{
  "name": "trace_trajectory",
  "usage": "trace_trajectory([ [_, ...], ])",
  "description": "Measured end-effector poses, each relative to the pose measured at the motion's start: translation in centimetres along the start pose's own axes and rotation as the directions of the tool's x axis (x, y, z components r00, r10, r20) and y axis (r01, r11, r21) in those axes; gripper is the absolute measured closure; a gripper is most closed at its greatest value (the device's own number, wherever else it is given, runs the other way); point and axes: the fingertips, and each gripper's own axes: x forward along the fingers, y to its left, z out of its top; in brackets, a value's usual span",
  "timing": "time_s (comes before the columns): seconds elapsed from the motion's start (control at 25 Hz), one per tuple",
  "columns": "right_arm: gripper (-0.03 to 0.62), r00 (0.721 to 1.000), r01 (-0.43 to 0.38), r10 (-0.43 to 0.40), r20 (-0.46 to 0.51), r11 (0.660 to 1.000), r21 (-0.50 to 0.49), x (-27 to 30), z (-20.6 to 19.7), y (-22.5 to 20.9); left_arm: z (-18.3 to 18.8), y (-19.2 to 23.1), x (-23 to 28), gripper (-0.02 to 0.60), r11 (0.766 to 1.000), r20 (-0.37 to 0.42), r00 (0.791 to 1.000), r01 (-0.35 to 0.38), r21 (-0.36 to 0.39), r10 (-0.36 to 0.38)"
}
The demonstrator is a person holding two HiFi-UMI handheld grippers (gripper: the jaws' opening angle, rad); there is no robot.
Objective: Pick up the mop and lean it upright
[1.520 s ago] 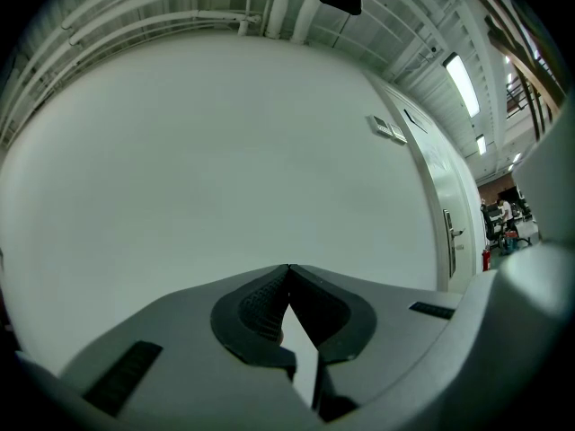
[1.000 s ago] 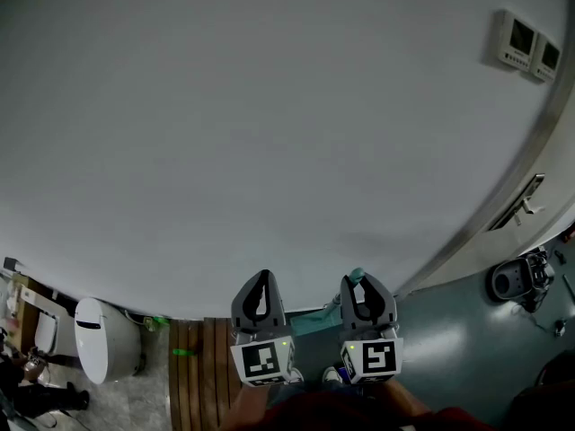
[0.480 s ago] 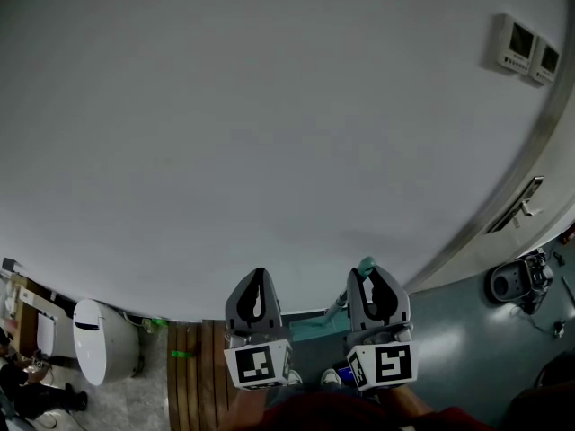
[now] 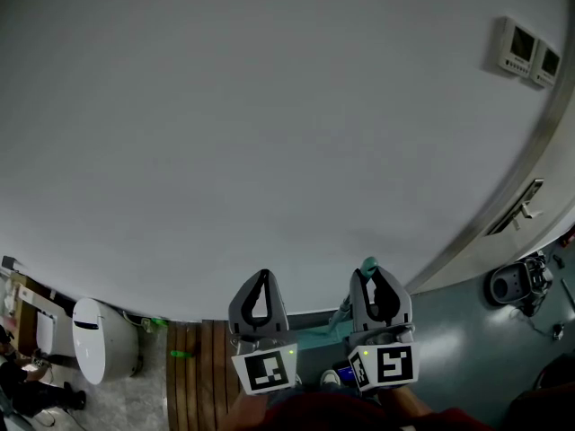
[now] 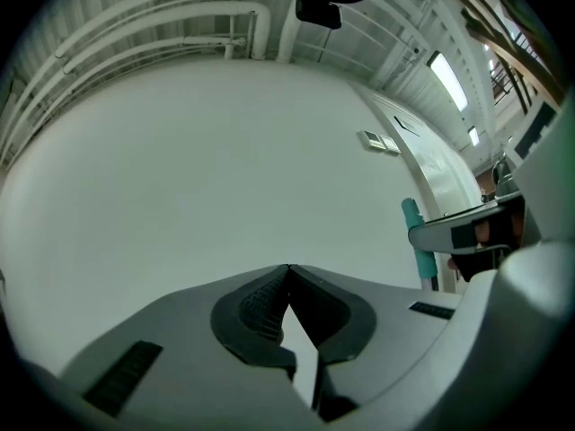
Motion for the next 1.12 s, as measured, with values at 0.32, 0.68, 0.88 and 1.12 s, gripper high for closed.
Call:
trace_trajectory([
  [0.32, 0.490, 1.000, 0.009, -0.009, 0.003, 1.000, -0.005, -0.1, 0.0, -0.2, 0.1, -0.3, -0.1, 0.568, 1.000, -0.005, 1.000, 0.012, -0.020, -0.012],
  [0.68, 0.490, 1.000, 0.006, -0.006, 0.025, 1.000, -0.012, -0.2, 0.7, -0.1, -0.1, -0.1, 0.1, 0.568, 0.999, 0.000, 1.000, 0.012, -0.035, -0.012],
  [0.88, 0.490, 1.000, 0.009, -0.009, 0.023, 1.000, -0.018, -0.2, 0.5, -0.3, -0.2, 0.0, 0.1, 0.568, 0.999, -0.002, 1.000, 0.012, -0.045, -0.012],
  [1.12, 0.490, 1.000, 0.010, -0.010, -0.008, 1.000, -0.022, -0.1, -0.7, -0.6, -0.2, -0.3, 0.4, 0.568, 0.999, -0.005, 1.000, 0.015, -0.048, -0.015],
])
